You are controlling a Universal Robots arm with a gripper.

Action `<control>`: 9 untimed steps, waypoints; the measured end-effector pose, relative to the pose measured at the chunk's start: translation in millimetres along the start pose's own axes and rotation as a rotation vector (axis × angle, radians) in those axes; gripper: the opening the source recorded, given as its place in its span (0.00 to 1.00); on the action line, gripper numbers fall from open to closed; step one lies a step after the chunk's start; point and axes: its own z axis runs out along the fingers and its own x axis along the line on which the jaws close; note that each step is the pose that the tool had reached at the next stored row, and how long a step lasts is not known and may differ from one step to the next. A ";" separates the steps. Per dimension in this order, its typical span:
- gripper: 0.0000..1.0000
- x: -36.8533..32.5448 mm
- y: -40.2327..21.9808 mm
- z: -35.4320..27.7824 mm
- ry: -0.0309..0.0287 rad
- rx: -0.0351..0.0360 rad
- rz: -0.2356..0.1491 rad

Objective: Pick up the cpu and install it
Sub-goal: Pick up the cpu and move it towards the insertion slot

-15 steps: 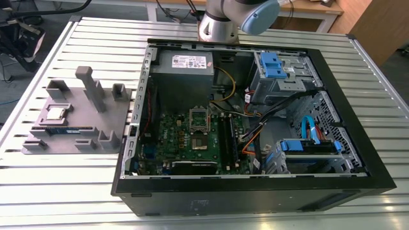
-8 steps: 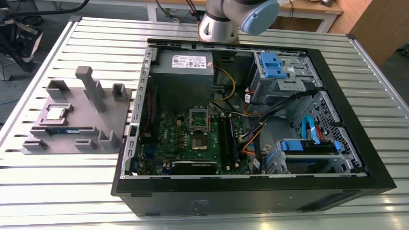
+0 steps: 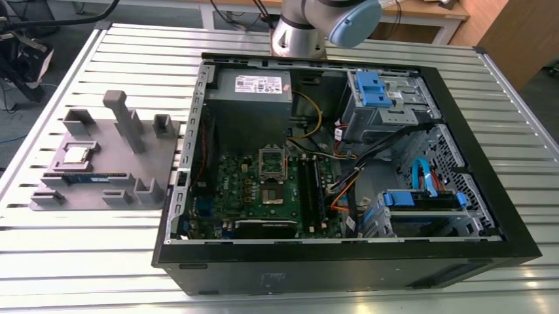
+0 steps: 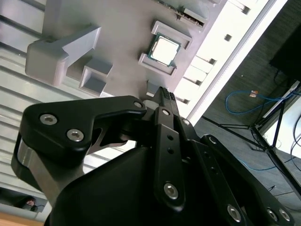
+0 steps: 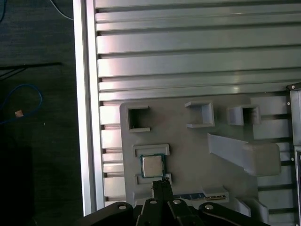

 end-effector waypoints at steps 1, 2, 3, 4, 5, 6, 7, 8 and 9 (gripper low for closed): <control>0.11 0.2 -0.1 1.8 0.0002 0.0001 0.000; 0.11 0.4 -0.3 3.7 0.0005 0.0003 0.000; 0.11 0.5 -0.4 5.6 0.0011 0.0005 0.000; 0.11 0.7 -0.6 7.3 0.0016 0.0006 0.000; 0.11 0.7 -0.8 9.2 0.0021 0.0007 0.000; 0.11 0.7 -1.1 10.9 0.0027 0.0009 0.000; 0.11 0.7 -1.2 12.8 0.0033 0.0010 0.000; 0.11 0.8 -1.4 14.5 0.0041 0.0012 0.000; 0.11 0.8 -1.6 16.1 0.0049 0.0015 0.000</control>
